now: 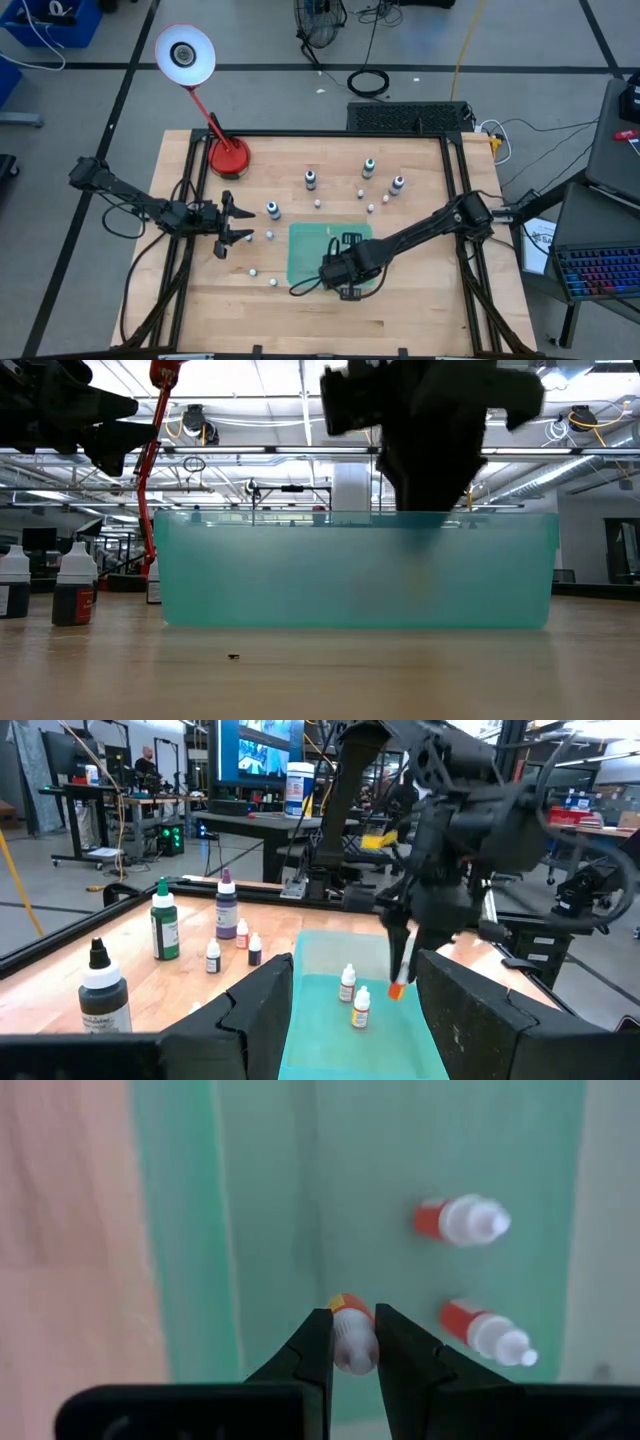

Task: Pick & Place food coloring
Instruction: Put the small yellow food coloring bottle into the green bin

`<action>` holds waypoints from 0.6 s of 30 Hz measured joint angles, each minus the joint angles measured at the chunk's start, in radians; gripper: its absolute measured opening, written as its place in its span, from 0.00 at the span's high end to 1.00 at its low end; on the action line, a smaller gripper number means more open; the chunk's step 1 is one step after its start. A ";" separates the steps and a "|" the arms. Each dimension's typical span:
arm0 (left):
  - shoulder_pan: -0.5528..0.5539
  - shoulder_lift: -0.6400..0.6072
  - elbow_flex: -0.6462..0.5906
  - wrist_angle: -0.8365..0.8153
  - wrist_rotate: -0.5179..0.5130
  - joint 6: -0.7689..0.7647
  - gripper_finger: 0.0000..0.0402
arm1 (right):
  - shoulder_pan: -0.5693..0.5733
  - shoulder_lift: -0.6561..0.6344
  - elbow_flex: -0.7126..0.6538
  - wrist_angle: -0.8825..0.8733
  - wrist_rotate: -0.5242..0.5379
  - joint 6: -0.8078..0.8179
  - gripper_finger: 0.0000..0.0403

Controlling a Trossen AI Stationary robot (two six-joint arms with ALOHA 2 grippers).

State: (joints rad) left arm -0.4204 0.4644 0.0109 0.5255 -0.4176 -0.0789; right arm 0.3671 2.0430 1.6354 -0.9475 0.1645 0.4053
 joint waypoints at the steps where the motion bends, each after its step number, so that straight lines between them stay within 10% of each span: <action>1: 0.000 0.000 0.000 0.000 0.000 0.000 0.47 | -0.002 0.000 -0.014 0.018 -0.011 0.001 0.90; 10: 0.000 0.000 0.000 0.000 0.000 0.000 0.47 | -0.003 -0.001 -0.061 0.103 -0.039 0.011 0.90; 18: 0.000 0.000 0.000 0.000 0.000 0.000 0.47 | -0.004 -0.004 -0.061 0.102 -0.037 0.070 0.66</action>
State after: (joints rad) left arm -0.4204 0.4647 0.0109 0.5256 -0.4175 -0.0788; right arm 0.3634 2.0394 1.5749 -0.8455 0.1276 0.4755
